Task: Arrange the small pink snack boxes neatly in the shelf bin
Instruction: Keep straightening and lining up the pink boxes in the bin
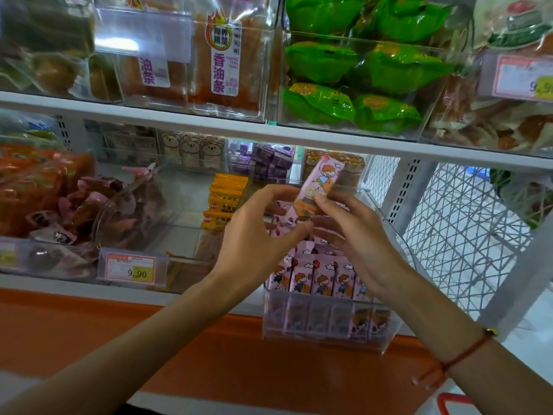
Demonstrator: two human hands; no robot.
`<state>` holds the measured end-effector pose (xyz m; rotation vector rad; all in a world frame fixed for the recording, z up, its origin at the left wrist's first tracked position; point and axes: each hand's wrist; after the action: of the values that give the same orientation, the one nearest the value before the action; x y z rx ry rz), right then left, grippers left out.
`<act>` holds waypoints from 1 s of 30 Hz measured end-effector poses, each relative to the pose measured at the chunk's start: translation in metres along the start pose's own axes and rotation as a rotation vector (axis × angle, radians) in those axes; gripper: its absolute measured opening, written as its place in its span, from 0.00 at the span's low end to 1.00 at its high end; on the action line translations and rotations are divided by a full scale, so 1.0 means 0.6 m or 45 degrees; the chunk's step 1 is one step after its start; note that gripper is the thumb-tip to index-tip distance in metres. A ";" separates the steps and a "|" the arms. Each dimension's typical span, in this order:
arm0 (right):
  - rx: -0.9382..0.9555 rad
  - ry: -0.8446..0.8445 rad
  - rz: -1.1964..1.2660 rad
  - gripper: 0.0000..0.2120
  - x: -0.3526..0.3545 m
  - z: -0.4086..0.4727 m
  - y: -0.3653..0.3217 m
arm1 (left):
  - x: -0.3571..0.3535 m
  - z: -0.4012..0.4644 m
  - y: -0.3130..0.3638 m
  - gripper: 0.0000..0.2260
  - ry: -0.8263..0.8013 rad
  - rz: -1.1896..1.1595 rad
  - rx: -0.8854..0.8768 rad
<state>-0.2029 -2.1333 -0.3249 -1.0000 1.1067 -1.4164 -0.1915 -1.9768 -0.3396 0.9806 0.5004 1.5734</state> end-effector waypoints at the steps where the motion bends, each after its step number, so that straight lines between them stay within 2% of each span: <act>1: -0.012 0.003 -0.003 0.13 0.000 -0.002 -0.001 | 0.001 -0.001 -0.001 0.19 0.010 0.010 0.006; 7: -0.068 -0.035 -0.001 0.20 0.007 -0.009 -0.004 | -0.002 -0.005 -0.001 0.18 -0.050 0.065 0.013; 10: -0.102 -0.097 0.223 0.08 0.013 -0.009 -0.005 | 0.001 -0.005 -0.001 0.19 -0.154 0.186 -0.007; 12: -0.096 -0.091 0.257 0.05 0.017 -0.010 -0.005 | 0.001 -0.006 -0.003 0.19 -0.188 0.264 -0.046; 13: -0.082 -0.063 0.234 0.06 0.018 -0.010 -0.004 | 0.001 -0.007 -0.003 0.20 -0.182 0.268 -0.065; 16: 0.010 0.047 0.146 0.22 0.015 -0.015 -0.001 | -0.001 -0.009 -0.001 0.23 -0.122 0.272 -0.152; 21: 0.138 0.079 0.016 0.26 0.007 -0.024 0.002 | -0.004 -0.008 0.002 0.21 -0.012 0.327 -0.265; 24: 0.124 0.009 0.039 0.27 0.009 -0.023 -0.002 | -0.001 -0.004 0.006 0.21 -0.045 0.183 -0.173; 28: 0.073 0.003 -0.017 0.20 0.013 -0.023 -0.011 | 0.001 0.001 0.015 0.22 -0.216 -0.186 0.106; 30: 0.010 0.045 -0.006 0.19 0.015 -0.023 -0.010 | -0.002 0.001 0.016 0.14 -0.285 -0.412 0.268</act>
<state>-0.2187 -2.1401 -0.3221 -0.9761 1.1243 -1.4463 -0.1968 -1.9806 -0.3324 1.1556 0.6409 1.1240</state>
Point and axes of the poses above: each hand's wrist, its own z-axis towards the middle knuckle, its own x-axis out of the back of the hand, y = z × x
